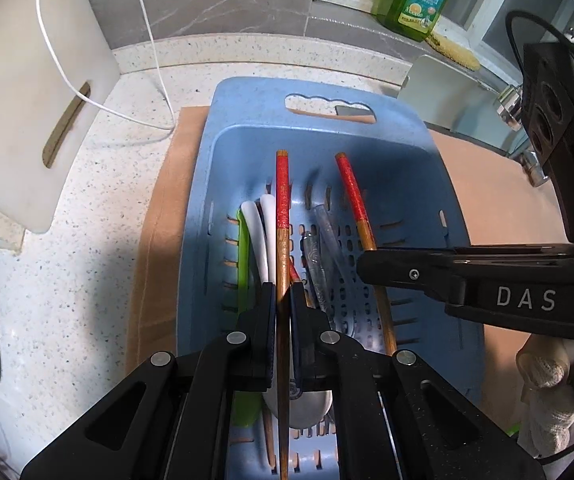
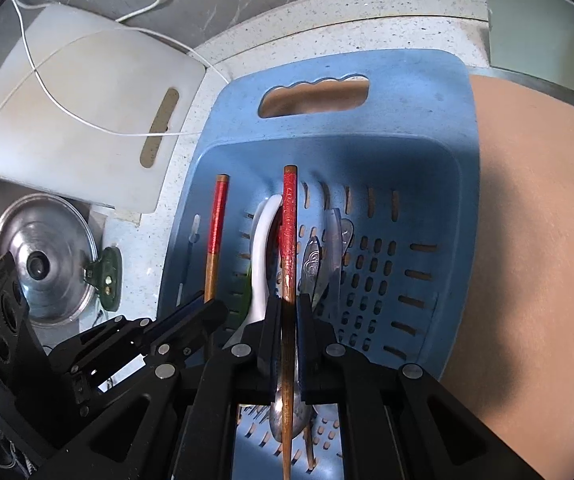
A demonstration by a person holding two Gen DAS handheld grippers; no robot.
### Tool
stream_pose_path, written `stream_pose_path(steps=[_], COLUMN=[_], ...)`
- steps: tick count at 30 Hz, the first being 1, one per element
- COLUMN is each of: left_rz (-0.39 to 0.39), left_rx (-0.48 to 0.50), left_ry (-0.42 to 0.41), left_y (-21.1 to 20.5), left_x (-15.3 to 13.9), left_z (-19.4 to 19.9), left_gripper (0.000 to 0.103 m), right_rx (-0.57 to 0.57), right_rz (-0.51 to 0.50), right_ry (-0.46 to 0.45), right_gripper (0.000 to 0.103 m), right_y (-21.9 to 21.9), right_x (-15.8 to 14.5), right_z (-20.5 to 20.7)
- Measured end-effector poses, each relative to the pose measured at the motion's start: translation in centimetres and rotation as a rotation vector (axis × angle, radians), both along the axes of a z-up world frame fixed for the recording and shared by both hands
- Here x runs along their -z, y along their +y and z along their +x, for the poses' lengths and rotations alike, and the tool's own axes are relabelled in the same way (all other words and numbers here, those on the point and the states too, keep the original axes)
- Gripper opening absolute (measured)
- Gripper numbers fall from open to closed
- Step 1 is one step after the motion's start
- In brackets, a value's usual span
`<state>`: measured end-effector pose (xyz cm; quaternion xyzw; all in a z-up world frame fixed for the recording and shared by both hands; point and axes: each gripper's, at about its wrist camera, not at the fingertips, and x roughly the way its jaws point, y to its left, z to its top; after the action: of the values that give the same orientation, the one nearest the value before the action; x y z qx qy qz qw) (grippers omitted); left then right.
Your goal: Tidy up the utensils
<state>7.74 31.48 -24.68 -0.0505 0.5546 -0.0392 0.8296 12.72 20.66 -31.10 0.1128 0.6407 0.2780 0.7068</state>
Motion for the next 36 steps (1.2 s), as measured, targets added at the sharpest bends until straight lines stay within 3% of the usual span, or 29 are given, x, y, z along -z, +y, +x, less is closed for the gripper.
stream_pose_path(steps=[17,19,24,29,32,34,36], left_rz=[0.024,0.029,0.032,0.05,0.053,0.062,0.073], left_rx=[-0.014,-0.016,-0.031,-0.039,-0.05,-0.056,-0.065], left_ry=[0.027,0.026,0.016,0.01,0.0,-0.012,-0.027], left_y=[-0.4,-0.4,-0.1,-0.1,-0.1,-0.3,-0.5], left_x=[1.0,1.0,0.6,0.1,-0.3,-0.7,-1.3], left_z=[0.5,0.6,0.3,-0.1,-0.5,-0.8,-1.2], left_gripper=[0.006,0.013,0.014,0.014,0.014,0.02,0.032], right_rx=[-0.024,-0.027,-0.047,-0.069,-0.095,-0.107,-0.119], right_rz=[-0.038,-0.039,-0.042,-0.042,-0.04,-0.038,-0.038], right_ry=[0.006,0.007,-0.015,-0.053,-0.078,-0.095,-0.127], right_gripper=[0.007,0.007,0.008,0.021,0.023,0.026,0.031], right_y=[0.9,0.9,0.7,0.2,-0.2,-0.5,-1.1], right_x=[0.5,0.5,0.2,-0.7,-1.4,-2.0,-2.7], right_z=[0.4,0.4,0.3,0.2,0.1,-0.1,-0.3])
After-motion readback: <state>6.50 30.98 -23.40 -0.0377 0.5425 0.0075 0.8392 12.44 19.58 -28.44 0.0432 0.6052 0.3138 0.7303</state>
